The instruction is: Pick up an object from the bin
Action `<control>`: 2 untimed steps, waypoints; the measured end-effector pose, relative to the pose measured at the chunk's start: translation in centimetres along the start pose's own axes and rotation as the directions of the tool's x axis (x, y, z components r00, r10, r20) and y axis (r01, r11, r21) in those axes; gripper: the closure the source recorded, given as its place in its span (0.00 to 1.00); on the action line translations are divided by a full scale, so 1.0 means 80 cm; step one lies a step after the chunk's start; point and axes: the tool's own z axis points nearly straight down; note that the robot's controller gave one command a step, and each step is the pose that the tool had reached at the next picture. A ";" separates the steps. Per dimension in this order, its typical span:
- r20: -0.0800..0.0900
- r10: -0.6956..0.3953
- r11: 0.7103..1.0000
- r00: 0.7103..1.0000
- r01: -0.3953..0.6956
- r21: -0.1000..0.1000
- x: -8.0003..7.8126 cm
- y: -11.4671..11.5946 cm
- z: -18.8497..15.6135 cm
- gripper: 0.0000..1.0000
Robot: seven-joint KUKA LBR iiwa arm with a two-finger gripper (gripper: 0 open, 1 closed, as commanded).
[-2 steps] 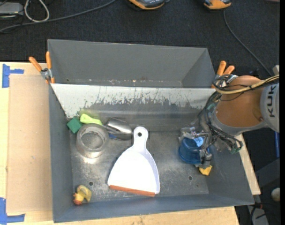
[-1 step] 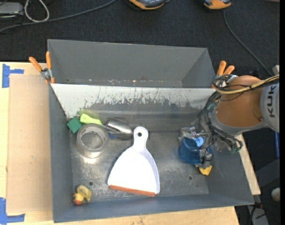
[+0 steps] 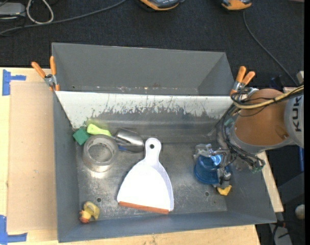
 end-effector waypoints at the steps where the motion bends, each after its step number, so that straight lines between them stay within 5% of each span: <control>1: 0.005 0.023 1.000 1.000 -0.023 0.002 0.048 0.048 0.000 1.00; 2: -0.003 -0.025 1.000 1.000 0.025 -0.002 0.028 0.048 0.001 1.00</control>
Offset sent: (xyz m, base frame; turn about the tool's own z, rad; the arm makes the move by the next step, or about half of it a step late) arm -0.0003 0.0339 -0.0024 -0.1145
